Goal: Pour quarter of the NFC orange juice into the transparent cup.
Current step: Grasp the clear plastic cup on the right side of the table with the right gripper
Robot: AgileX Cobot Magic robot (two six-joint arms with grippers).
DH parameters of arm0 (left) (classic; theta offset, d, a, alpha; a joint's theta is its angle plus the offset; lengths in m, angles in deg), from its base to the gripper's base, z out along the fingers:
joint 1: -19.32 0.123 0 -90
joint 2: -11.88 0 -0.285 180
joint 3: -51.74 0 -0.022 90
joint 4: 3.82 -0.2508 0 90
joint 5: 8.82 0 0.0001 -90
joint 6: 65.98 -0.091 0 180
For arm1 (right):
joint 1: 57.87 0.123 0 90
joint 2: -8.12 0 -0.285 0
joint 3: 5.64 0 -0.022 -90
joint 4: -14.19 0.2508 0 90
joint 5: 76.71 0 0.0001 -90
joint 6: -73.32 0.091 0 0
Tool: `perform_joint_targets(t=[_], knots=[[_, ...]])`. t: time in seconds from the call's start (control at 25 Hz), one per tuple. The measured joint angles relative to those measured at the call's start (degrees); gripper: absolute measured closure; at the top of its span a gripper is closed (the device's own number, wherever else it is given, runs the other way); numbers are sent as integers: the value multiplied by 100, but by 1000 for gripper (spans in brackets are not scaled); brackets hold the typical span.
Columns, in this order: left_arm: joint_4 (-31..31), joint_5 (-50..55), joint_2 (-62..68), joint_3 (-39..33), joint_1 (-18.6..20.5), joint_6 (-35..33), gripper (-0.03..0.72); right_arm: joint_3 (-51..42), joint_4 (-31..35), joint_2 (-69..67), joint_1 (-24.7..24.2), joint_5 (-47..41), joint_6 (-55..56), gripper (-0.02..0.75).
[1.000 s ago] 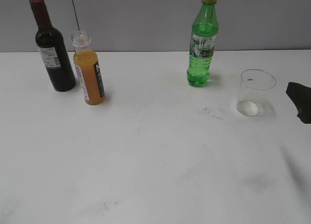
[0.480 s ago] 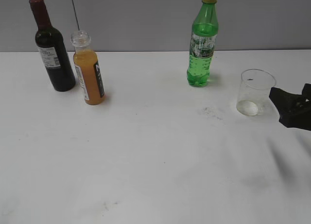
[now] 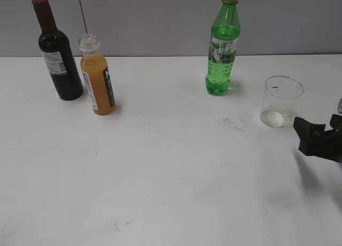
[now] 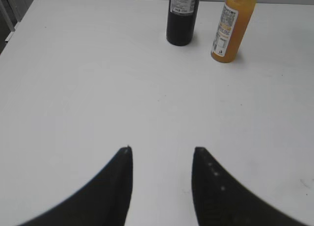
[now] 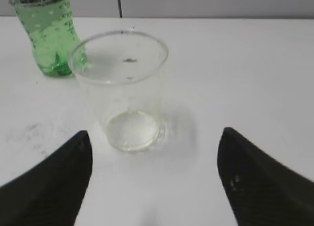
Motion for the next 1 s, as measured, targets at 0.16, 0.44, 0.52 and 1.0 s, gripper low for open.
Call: perform_joint_targets(t=[0.16, 0.44, 0.52, 1.0], knots=[[0, 0, 0, 0, 0, 0, 374, 0, -154, -430, 0, 5, 72, 80], [0, 0, 0, 0, 0, 0, 374, 184, -313, -596, 0, 5, 41, 71], [0, 0, 0, 0, 0, 0, 374, 281, -336, -599, 0, 11, 41, 71], [0, 0, 0, 0, 0, 0, 374, 1006, -762, -1241, 0, 41, 395, 72]])
